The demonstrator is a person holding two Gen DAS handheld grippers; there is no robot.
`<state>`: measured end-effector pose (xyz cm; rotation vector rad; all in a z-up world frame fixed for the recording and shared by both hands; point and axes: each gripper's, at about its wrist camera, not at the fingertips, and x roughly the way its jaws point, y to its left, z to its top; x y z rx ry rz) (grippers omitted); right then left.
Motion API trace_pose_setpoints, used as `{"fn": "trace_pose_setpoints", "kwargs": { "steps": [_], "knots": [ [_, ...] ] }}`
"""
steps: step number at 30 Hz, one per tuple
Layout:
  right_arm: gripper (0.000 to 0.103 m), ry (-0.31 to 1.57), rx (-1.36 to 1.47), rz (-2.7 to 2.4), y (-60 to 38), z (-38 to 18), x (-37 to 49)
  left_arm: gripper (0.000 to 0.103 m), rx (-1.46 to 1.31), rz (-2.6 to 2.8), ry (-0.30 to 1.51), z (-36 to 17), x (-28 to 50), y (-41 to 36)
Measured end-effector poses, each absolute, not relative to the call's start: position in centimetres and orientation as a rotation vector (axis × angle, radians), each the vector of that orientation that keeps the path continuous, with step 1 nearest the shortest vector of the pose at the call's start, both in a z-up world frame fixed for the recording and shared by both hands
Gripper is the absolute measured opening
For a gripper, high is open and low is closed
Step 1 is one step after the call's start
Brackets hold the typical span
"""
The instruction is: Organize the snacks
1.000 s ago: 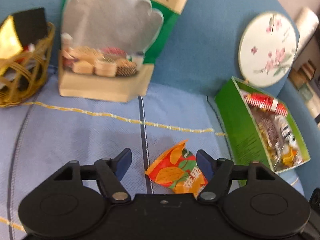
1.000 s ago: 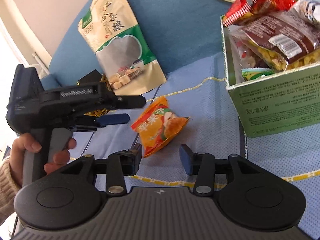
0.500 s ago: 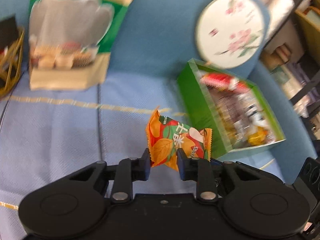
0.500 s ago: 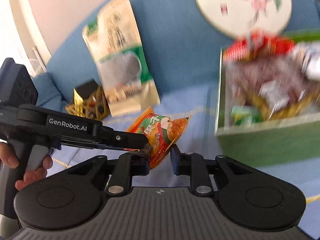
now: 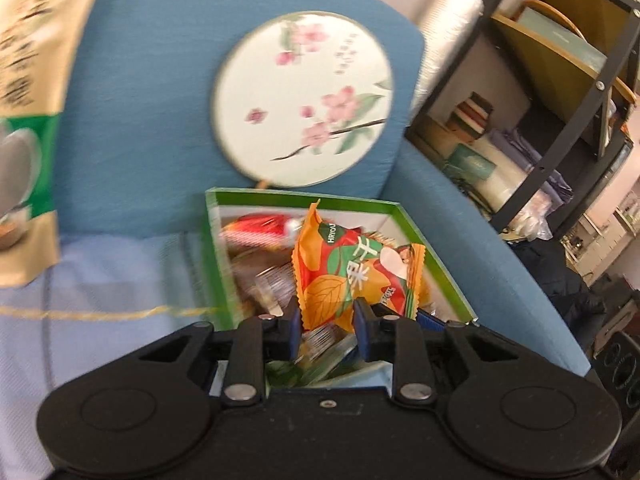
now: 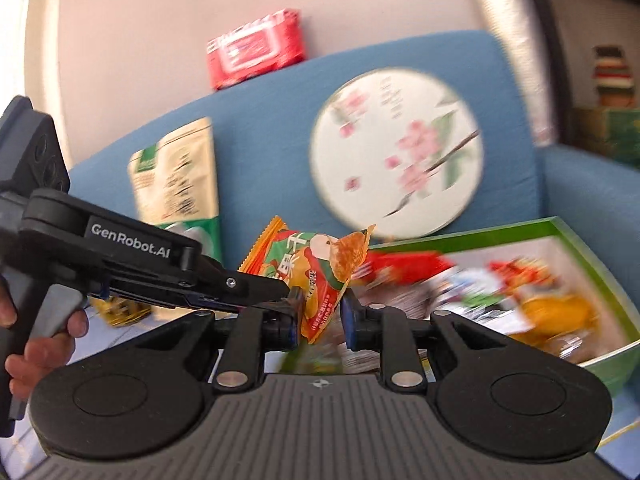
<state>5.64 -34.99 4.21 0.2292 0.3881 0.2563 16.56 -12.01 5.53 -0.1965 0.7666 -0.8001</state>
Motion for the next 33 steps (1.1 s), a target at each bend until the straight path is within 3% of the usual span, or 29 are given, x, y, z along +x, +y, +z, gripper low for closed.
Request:
{"fn": "trace_pose_setpoints", "kwargs": {
  "steps": [8, 11, 12, 13, 14, 20, 22, 33],
  "knots": [
    [0.036, 0.356, 0.292, 0.077, -40.5, 3.5, 6.8, 0.031, -0.131, -0.874, 0.729, 5.8, 17.5, -20.6],
    [0.036, 0.374, 0.334, 0.04, -42.1, 2.3, 7.8, 0.036, -0.085, -0.863, 0.726, 4.9, 18.0, -23.0],
    [0.036, 0.373, 0.34, 0.032, -42.5, 1.7, 8.2, 0.052, -0.073, -0.838, 0.719, 4.5, 18.2, -23.5],
    [0.041, 0.387, 0.337, 0.009, -42.7, 1.1, 8.8, 0.094, -0.077, -0.815, 0.713, 4.2, 18.2, -23.5],
    [0.05, 0.417, 0.34, -0.028, -43.0, 0.5, 9.2, 0.103, -0.09, -0.786, 0.709, 3.9, 18.3, -23.3],
    [0.092, 0.394, 0.388, -0.078, -43.9, 0.6, 8.4, 0.103, -0.183, -0.658, 0.667, 3.7, 17.5, -18.8],
    [0.1, 0.382, 0.363, -0.079, -43.4, 1.0, 7.7, 0.103, -0.163, -0.629, 0.644, 3.8, 16.6, -17.3],
    [0.103, 0.458, 0.082, -0.08, -36.9, 4.1, 2.1, 0.103, -0.115, -0.447, 0.664, 3.3, 7.5, -10.8]
  ]
}}
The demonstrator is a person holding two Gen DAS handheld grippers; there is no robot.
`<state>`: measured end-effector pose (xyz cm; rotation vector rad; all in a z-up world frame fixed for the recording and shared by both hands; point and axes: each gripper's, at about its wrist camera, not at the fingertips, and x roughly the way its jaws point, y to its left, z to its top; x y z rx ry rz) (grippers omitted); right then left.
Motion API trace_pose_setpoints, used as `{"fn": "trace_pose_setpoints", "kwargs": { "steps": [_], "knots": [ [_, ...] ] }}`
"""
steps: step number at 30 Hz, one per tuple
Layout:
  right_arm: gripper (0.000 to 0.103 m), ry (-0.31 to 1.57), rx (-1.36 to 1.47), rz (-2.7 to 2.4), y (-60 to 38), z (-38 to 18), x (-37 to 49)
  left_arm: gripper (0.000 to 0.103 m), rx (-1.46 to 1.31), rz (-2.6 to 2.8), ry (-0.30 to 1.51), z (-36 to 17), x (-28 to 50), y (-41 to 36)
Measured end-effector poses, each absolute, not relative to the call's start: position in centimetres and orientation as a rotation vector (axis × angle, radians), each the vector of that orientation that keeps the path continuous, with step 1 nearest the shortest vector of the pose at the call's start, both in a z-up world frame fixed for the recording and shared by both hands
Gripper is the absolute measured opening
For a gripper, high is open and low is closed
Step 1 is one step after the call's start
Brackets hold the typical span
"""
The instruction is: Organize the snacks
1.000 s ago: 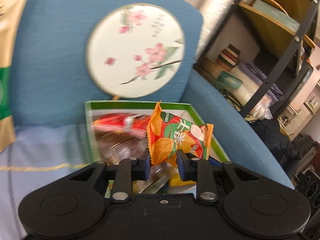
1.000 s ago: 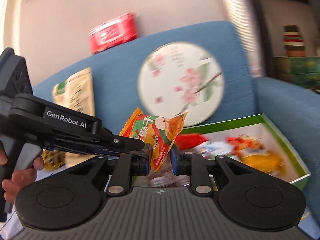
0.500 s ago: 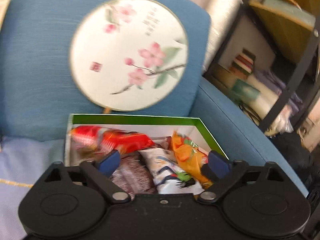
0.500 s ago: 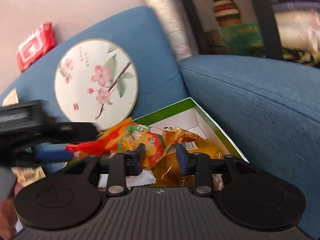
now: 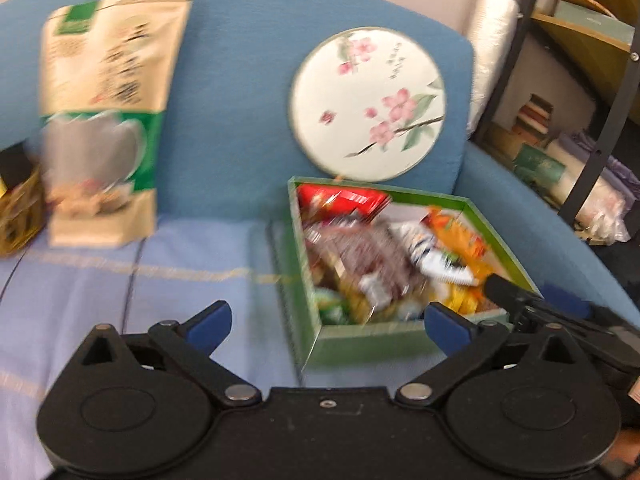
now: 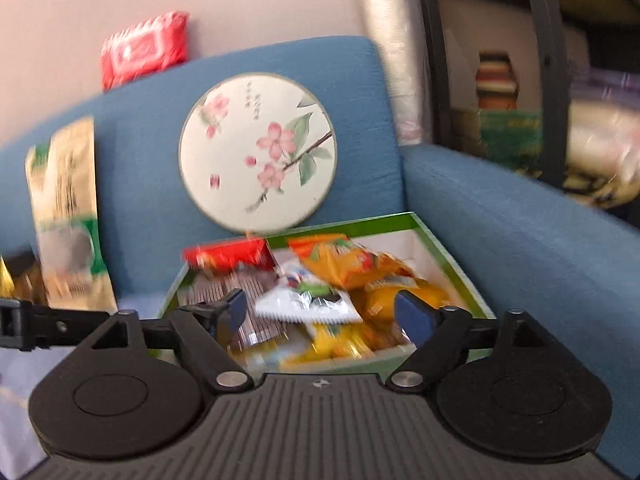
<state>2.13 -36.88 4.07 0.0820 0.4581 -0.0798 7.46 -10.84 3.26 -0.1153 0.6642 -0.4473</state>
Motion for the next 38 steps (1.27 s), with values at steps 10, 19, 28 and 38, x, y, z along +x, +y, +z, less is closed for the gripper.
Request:
{"fn": "trace_pose_setpoints", "kwargs": {
  "steps": [10, 19, 28, 38],
  "knots": [
    [0.103, 0.569, 0.013, -0.131, -35.9, 3.3, -4.3, 0.103, -0.112, -0.384, 0.715, 1.3, 2.8, -9.6],
    [0.103, 0.606, -0.018, -0.173, -35.6, 3.6, -5.5, 0.103, -0.081, -0.331, 0.708, 2.3, 1.3, -9.5],
    [0.103, 0.6, -0.043, -0.167, -35.1, 4.6, -6.2, 0.103, -0.067, -0.329, 0.7, 3.0, 0.1, -9.4],
    [0.103, 0.592, -0.057, -0.171, -34.7, 5.2, -6.6, 0.103, -0.085, -0.323, 0.7, 3.5, -0.1, -8.6]
  ]
}}
